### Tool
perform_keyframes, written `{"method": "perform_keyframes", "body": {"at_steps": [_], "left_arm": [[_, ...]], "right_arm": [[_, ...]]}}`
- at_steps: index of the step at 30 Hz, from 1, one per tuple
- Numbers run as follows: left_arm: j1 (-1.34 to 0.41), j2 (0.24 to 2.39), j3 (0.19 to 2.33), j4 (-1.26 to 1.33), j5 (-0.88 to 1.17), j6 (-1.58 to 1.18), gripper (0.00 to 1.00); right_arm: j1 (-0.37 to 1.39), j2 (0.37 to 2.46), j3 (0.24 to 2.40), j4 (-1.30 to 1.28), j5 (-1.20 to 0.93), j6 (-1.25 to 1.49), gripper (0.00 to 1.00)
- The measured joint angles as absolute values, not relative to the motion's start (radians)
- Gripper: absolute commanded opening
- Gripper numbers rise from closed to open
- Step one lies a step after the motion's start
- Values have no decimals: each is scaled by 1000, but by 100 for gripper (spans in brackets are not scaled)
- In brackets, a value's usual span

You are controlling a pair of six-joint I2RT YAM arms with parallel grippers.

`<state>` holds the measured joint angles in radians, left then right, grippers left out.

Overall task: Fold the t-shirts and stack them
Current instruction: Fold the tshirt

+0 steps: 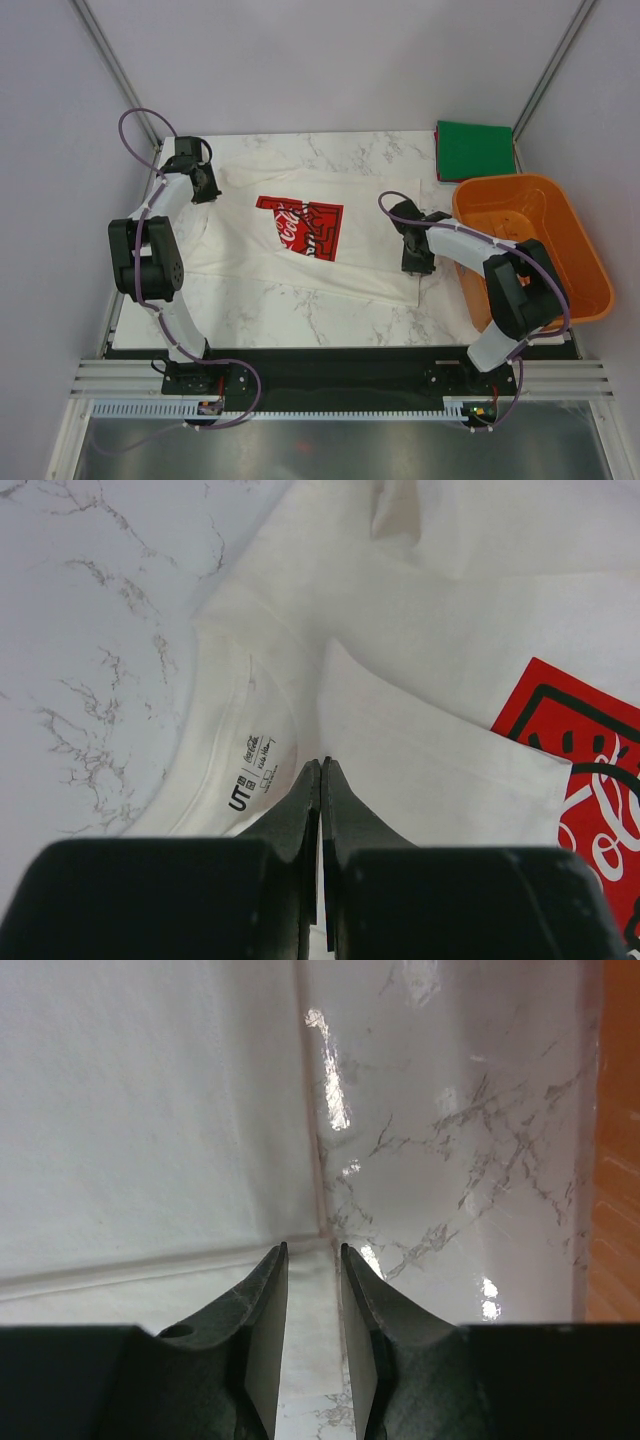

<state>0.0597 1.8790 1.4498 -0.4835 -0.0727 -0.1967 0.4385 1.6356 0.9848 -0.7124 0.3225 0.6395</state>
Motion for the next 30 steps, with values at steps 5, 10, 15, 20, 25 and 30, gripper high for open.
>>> {"method": "perform_keyframes", "body": {"at_steps": [5,10,15,20,25,30], "left_arm": [[60,1879,1450,-484,-72,-197,2],[60,1879,1450,-484,-73,-197,2],[60,1879,1450,-484,-73,-197,2],[60,1879,1450,-484,-73,-197,2],[60,1879,1449,-484,-73,-197,2],[60,1879,1449,-484,-73,-197,2]], "right_arm": [[439,1653,985,-699,323,650,13],[439,1653,984,-690,335,663,0],[439,1653,984,-691,350,664,0],[439,1650,983,-695,353,677,37],[439,1625,983,-707,353,705,40],[443,1615,981,-706,353,743,39]]}}
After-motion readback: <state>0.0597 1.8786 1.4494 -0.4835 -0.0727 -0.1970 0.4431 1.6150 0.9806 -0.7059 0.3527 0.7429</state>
